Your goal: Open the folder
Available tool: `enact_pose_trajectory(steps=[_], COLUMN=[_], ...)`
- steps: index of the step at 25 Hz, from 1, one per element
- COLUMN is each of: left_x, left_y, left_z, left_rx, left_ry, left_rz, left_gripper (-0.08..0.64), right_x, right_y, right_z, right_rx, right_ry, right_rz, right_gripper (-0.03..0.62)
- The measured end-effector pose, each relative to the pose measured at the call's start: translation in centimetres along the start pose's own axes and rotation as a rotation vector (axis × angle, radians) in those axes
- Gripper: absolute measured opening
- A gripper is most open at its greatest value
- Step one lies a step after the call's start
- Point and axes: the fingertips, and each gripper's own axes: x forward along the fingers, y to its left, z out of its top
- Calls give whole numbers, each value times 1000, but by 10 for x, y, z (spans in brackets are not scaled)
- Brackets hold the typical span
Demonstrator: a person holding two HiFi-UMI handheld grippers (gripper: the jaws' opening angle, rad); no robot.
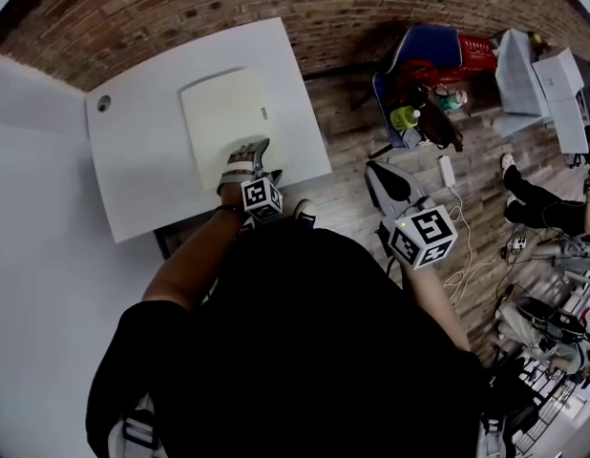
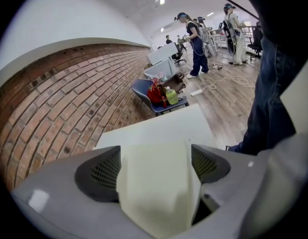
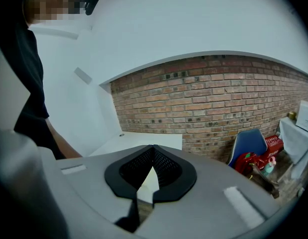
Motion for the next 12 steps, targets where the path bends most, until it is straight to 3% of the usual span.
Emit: enact_pose_trajectory(steps=[6,12], left_x=[-12,-14], left_y=[8,-1], left_z=[3,13], left_rx=[-16,-35], left_ry=[-5,-64], left_rz=[34,5], left_gripper=[376,284], right_x=[0,2], right_y=[1,2], right_z=[-4,-1], right_rx=[3,15], right_ry=[2,-2], right_rz=[2,12], right_gripper=[2,3])
